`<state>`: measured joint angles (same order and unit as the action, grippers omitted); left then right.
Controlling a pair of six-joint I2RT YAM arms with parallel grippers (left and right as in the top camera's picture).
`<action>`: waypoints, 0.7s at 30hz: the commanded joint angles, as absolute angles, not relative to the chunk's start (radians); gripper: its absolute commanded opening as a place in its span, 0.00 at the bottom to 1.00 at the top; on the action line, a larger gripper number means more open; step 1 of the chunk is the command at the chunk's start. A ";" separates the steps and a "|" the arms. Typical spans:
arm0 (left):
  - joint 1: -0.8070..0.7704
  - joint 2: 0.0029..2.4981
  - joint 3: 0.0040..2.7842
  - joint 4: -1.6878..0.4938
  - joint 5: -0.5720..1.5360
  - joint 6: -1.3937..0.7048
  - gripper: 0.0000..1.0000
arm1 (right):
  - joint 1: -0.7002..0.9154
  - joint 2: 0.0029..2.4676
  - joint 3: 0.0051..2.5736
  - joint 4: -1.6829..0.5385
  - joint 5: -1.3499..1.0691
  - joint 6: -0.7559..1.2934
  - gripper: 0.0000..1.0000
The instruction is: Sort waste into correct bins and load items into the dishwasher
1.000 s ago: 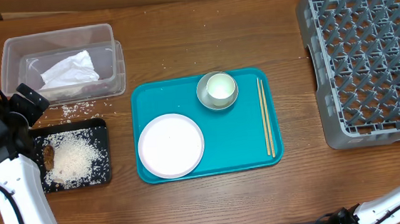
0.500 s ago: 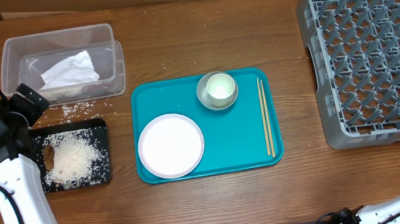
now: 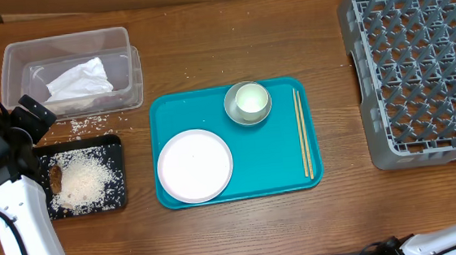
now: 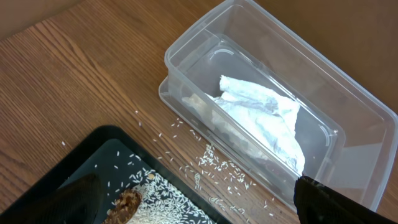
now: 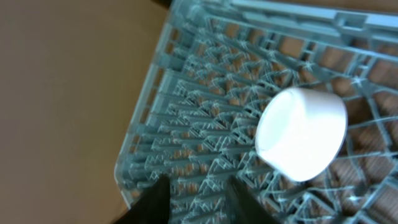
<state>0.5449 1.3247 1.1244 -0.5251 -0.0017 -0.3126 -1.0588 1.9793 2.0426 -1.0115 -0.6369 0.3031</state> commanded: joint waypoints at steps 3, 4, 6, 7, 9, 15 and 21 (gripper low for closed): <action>0.543 1.305 1.129 -0.523 -0.010 -0.322 1.00 | -0.904 2.094 2.048 -0.955 -0.240 0.316 0.23; 0.543 1.305 1.129 -0.523 -0.010 -0.322 1.00 | -0.887 2.114 2.048 -0.945 -0.204 0.316 0.22; 0.543 1.305 1.129 -0.523 -0.010 -0.322 1.00 | -0.856 2.149 2.048 -0.932 -0.136 0.316 0.22; 0.543 1.305 1.129 -0.523 -0.010 -0.322 1.00 | -0.838 2.172 2.048 -0.931 -0.085 0.316 0.21; 0.543 1.305 1.129 -0.523 -0.010 -0.322 0.99 | -0.822 2.193 2.048 -0.939 -0.015 0.316 0.20; 0.543 1.305 1.129 -0.523 -0.010 -0.322 1.00 | -0.823 2.205 2.049 -1.024 0.192 0.426 0.18; 0.543 1.305 1.129 -0.523 -0.010 -0.322 1.00 | -0.872 2.154 2.050 -1.096 0.178 0.525 0.15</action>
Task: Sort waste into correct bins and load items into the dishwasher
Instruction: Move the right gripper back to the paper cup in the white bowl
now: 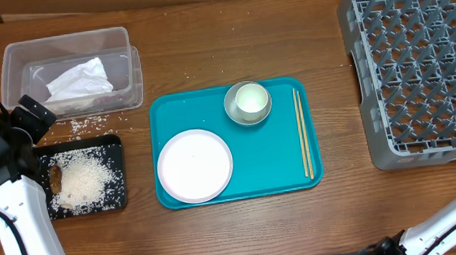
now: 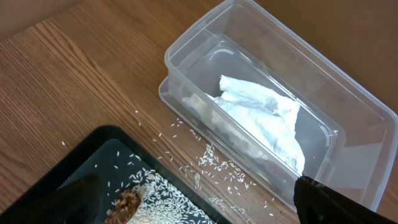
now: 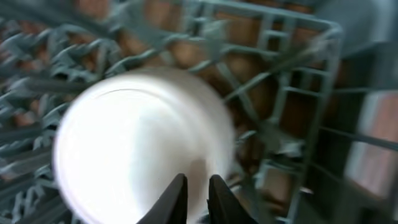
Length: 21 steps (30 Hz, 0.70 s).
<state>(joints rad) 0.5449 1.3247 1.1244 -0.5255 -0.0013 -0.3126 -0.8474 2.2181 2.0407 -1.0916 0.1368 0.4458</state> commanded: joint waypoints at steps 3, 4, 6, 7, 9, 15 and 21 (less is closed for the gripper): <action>0.543 1.305 1.129 -0.523 -0.010 -0.322 1.00 | -0.877 2.087 2.050 -1.090 0.089 0.536 0.15; 0.543 1.305 1.129 -0.523 -0.010 -0.322 1.00 | -0.877 2.041 2.051 -1.083 -0.003 0.535 0.15; 0.543 1.305 1.129 -0.523 -0.010 -0.322 1.00 | -0.877 1.985 2.051 -1.077 -0.148 0.536 0.16; 0.543 1.305 1.129 -0.523 -0.010 -0.322 1.00 | -0.877 1.961 2.051 -1.075 -0.231 0.535 0.18; 0.543 1.305 1.129 -0.523 -0.010 -0.322 1.00 | -0.876 1.893 2.051 -1.070 -0.505 0.528 0.20; 0.543 1.305 1.129 -0.523 -0.010 -0.322 1.00 | -0.736 1.795 2.051 -1.182 -1.066 0.281 0.26; 0.543 1.305 1.129 -0.523 -0.010 -0.322 1.00 | -0.319 1.797 2.015 -1.345 -0.655 0.125 0.71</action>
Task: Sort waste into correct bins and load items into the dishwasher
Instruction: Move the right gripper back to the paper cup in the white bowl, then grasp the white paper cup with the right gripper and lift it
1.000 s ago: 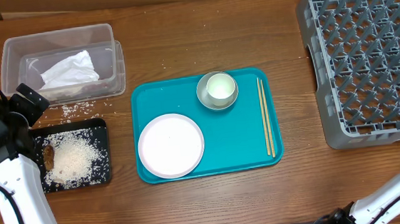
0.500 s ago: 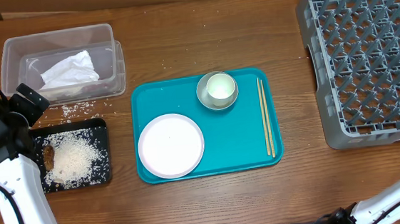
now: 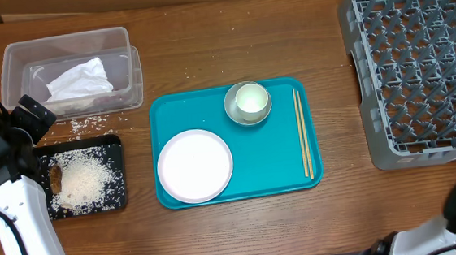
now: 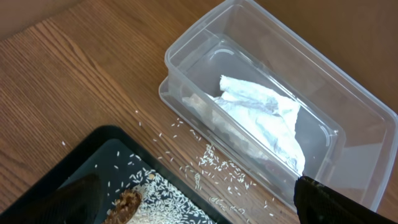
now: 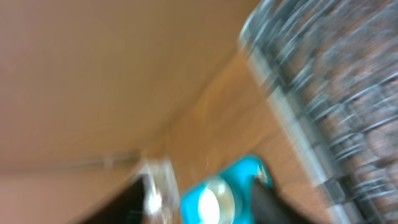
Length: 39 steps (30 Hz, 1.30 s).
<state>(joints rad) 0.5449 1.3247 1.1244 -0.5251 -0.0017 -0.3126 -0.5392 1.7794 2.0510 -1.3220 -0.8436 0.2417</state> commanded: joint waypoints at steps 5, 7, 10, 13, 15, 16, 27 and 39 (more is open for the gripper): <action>0.543 1.305 1.129 -0.523 -0.010 -0.322 1.00 | 0.112 1.847 1.949 -1.301 -0.197 0.243 0.67; 0.543 1.305 1.129 -0.523 -0.010 -0.322 1.00 | 0.235 1.879 1.937 -1.279 -0.100 0.287 0.67; 0.543 1.305 1.129 -0.523 -0.010 -0.322 1.00 | 0.381 1.936 1.937 -1.245 -0.043 0.293 0.65; 0.543 1.305 1.129 -0.523 -0.010 -0.322 1.00 | 0.495 2.006 1.937 -1.207 0.007 0.310 0.64; 0.543 1.305 1.129 -0.523 -0.010 -0.322 1.00 | 0.550 2.056 1.937 -1.191 0.076 0.339 0.62; 0.543 1.305 1.129 -0.523 -0.010 -0.322 1.00 | 0.573 2.080 1.937 -1.187 0.108 0.350 0.61; 0.543 1.305 1.129 -0.523 -0.010 -0.322 1.00 | 0.655 2.168 1.937 -1.159 0.164 0.376 0.39; 0.543 1.305 1.129 -0.523 -0.010 -0.322 1.00 | 0.656 2.196 1.936 -1.171 0.161 0.398 0.28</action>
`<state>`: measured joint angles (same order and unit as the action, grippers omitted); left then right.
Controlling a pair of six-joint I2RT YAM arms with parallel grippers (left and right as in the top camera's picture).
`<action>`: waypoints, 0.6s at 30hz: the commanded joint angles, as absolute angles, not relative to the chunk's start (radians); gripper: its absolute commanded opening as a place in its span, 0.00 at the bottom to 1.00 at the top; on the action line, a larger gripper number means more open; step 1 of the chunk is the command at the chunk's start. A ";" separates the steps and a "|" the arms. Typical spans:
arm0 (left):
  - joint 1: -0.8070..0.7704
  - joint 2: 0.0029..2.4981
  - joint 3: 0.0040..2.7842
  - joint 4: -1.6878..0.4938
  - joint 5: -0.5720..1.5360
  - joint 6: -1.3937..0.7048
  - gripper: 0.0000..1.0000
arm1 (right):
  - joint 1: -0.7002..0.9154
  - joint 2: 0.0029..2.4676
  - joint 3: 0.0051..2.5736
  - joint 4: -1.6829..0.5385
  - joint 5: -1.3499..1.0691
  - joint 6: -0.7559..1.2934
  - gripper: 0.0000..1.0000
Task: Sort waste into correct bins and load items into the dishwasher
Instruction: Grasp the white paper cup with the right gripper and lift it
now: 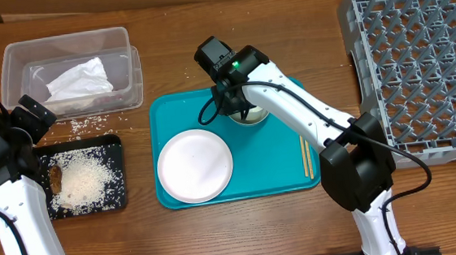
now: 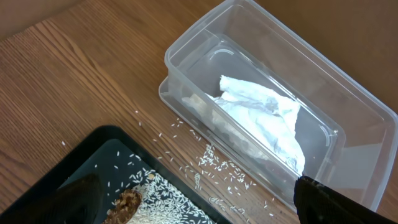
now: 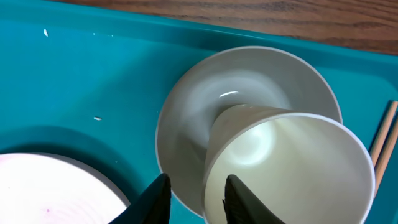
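A white cup (image 3: 292, 168) stands in a grey bowl (image 3: 199, 106) on the teal tray (image 1: 272, 165). My right gripper (image 3: 196, 202) is open and low over them. Its left finger is over the bowl, its right finger inside the cup, and the cup's near wall lies between them. A white plate (image 1: 195, 166) and chopsticks (image 1: 305, 158) also lie on the tray. The grey dish rack (image 1: 419, 64) stands at the right. My left gripper (image 2: 199, 208) hangs wide open and holds nothing, over the gap between the black tray (image 2: 81, 168) of rice and the clear bin (image 2: 273, 74).
The clear bin holds a crumpled white tissue (image 2: 261, 112). Loose rice grains (image 2: 217, 168) are scattered on the wood between the bin and the black tray. A brown food scrap (image 2: 127, 202) lies in the rice. The right arm (image 1: 308, 109) crosses above the teal tray's right half.
The right arm was at the overhead view's bottom right corner, its camera blurred. Now its open fingers stand astride the cup's rim on the teal tray. The left arm has not moved.
The right wrist first looked at a white round dish lying in the rack. Then it was close above that dish with its fingers near together. Then it was away from the rack, and now it is at the cup on the tray. The left arm stayed still throughout.
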<state>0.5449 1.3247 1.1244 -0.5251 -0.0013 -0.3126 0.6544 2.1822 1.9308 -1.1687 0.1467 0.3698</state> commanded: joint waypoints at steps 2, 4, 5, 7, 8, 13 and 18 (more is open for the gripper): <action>0.543 1.305 1.129 -0.523 -0.010 -0.322 1.00 | 0.655 2.202 1.936 -1.172 0.157 0.398 0.25; 0.543 1.305 1.129 -0.523 -0.010 -0.322 1.00 | 0.655 2.203 1.937 -1.172 0.157 0.398 0.24; 0.543 1.305 1.129 -0.523 -0.010 -0.322 1.00 | 0.655 2.201 1.937 -1.172 0.156 0.398 0.24; 0.543 1.305 1.129 -0.523 -0.010 -0.322 1.00 | 0.655 2.201 1.939 -1.174 0.147 0.398 0.18; 0.543 1.305 1.129 -0.523 -0.010 -0.322 1.00 | 0.655 2.201 1.939 -1.177 0.140 0.397 0.16; 0.543 1.305 1.129 -0.523 -0.010 -0.322 1.00 | 0.654 2.201 1.965 -1.211 0.134 0.397 0.04; 0.543 1.305 1.129 -0.523 -0.010 -0.322 1.00 | 0.625 2.187 2.162 -1.342 0.139 0.385 0.04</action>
<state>0.5449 1.3247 1.1244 -0.5251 -0.0017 -0.3126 0.6521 2.1944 2.0113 -1.2968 0.1345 0.3912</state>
